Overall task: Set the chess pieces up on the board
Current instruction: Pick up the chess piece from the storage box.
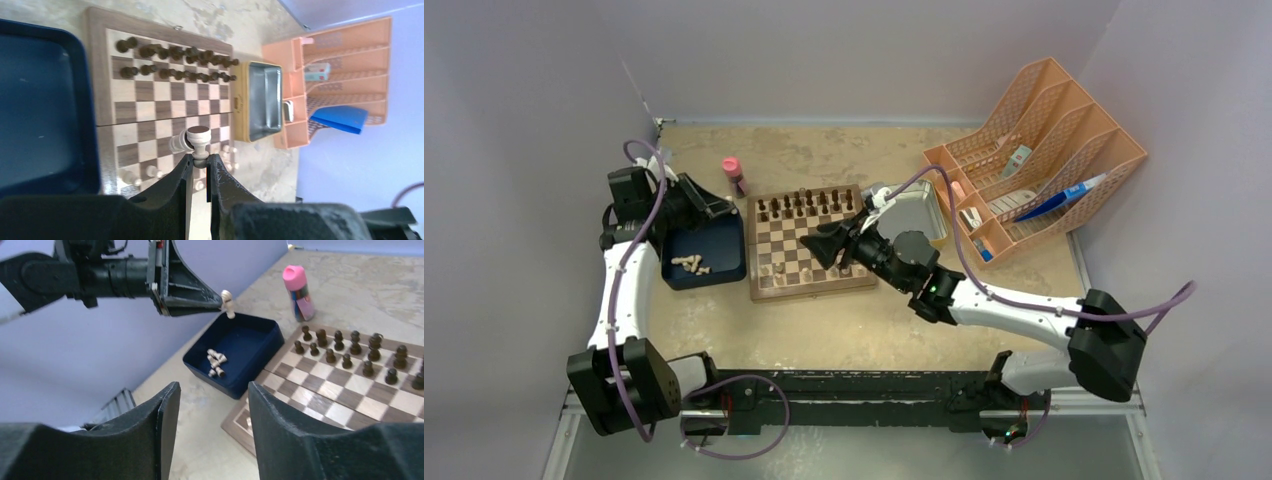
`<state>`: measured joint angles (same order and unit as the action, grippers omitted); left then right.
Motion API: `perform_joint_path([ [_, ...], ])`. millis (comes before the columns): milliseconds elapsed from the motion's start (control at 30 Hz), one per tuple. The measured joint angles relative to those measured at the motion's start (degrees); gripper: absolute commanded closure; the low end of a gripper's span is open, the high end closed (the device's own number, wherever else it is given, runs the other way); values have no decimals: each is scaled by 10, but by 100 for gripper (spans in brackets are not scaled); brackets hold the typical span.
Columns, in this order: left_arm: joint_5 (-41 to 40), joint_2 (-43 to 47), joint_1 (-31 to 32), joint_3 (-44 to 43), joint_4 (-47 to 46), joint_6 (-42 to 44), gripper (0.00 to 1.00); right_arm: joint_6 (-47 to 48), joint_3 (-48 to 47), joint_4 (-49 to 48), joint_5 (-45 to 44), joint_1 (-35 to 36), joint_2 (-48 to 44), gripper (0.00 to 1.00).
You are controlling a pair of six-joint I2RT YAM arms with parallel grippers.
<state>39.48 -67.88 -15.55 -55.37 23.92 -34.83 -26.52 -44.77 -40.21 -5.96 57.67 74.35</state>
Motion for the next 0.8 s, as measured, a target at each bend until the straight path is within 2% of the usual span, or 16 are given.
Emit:
perform_joint_path([
  [100, 31, 1, 8, 0, -9, -22, 100, -23, 0, -56, 6, -5, 26, 39],
  [200, 55, 1, 20, 0, -19, -37, 100, -29, -2, -104, 29, -19, 61, 42],
  [367, 87, 1, 42, 0, -35, -52, 100, -23, 4, -205, 134, -91, 128, 47],
  [500, 105, -5, 75, 0, -52, -64, 100, 42, 12, -269, 192, -133, 165, 46],
  [800, 156, -42, 125, 0, -50, -76, 100, 219, 22, -348, 250, -127, 206, 39],
])
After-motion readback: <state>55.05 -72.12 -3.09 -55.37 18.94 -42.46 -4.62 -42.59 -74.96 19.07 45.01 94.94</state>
